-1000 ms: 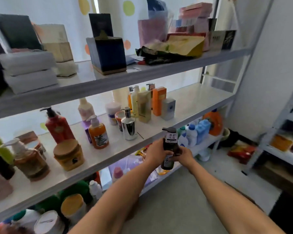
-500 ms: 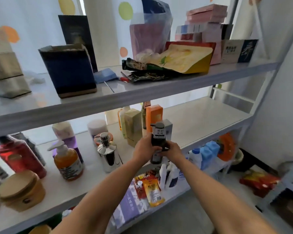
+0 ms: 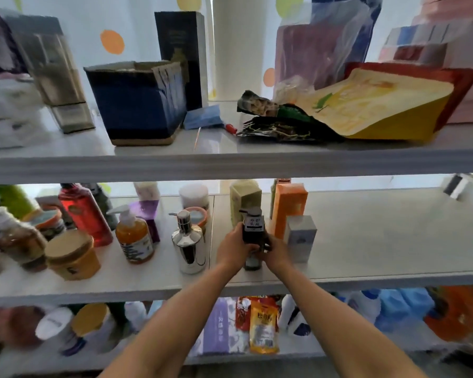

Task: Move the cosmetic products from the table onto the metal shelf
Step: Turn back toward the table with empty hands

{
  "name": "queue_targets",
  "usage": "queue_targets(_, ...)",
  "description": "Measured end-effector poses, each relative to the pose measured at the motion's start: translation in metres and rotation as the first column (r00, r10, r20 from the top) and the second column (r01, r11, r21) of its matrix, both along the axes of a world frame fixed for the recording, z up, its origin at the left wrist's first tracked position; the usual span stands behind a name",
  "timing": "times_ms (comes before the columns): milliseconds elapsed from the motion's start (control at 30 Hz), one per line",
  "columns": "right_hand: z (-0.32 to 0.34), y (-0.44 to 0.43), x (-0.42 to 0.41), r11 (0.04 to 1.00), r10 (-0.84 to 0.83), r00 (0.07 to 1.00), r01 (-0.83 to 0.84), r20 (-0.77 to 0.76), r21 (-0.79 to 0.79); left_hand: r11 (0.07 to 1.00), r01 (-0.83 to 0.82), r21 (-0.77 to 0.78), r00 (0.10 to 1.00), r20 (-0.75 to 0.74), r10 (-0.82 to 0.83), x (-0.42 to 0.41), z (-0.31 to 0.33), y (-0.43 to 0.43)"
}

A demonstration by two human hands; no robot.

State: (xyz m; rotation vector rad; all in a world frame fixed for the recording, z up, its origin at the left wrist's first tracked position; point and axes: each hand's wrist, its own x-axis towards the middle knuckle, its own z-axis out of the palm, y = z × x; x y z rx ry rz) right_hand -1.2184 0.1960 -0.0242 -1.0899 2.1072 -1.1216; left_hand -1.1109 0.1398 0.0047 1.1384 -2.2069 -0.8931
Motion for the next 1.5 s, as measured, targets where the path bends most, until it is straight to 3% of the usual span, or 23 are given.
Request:
queue_targets(333,-0.007,0.004,-0.006,0.997,0.072,0.994,-0.075,-0.087,-0.029,1.000,-0.022,-0.007,1.000,0.013,0.022,-0.002,-0.003,-0.001)
queue_targets(433,-0.007,0.008,-0.006,0.993,0.111,0.984,-0.105,-0.137,0.055,0.999,-0.045,-0.016,0.998,0.044,0.046,0.000,-0.005,0.003)
queue_targets(567,-0.010,0.018,-0.008,0.955,0.256,0.935,-0.206,-0.245,0.214,0.998,-0.028,-0.048,0.979,0.200,0.037,0.007,-0.011,0.010)
queue_targets(667,-0.022,0.030,-0.007,0.939,0.316,0.897,-0.249,-0.309,0.236,0.994,-0.012,-0.109,0.911,0.408,0.056,0.018,-0.024,0.017)
queue_targets(800,-0.043,0.049,-0.001,0.874,0.434,0.778,-0.240,-0.455,0.423,0.984,0.102,-0.144,0.817,0.577,-0.001,0.036,-0.041,0.032)
queue_targets(1033,-0.067,0.083,0.025,0.850,0.511,0.651,-0.283,-0.562,0.445,0.967,0.177,-0.186,0.753,0.658,-0.011,0.078,-0.063,0.045)
queue_targets(1233,-0.063,0.071,0.085,0.822,0.569,0.595,-0.395,-0.567,0.411,0.964,0.188,-0.186,0.738,0.675,-0.014,0.143,-0.065,0.037)
queue_targets(1500,-0.064,0.011,0.258,0.710,0.681,0.451,-0.598,-0.577,0.371,0.988,-0.014,-0.155,0.728,0.676,0.116,0.324,-0.073,0.021)
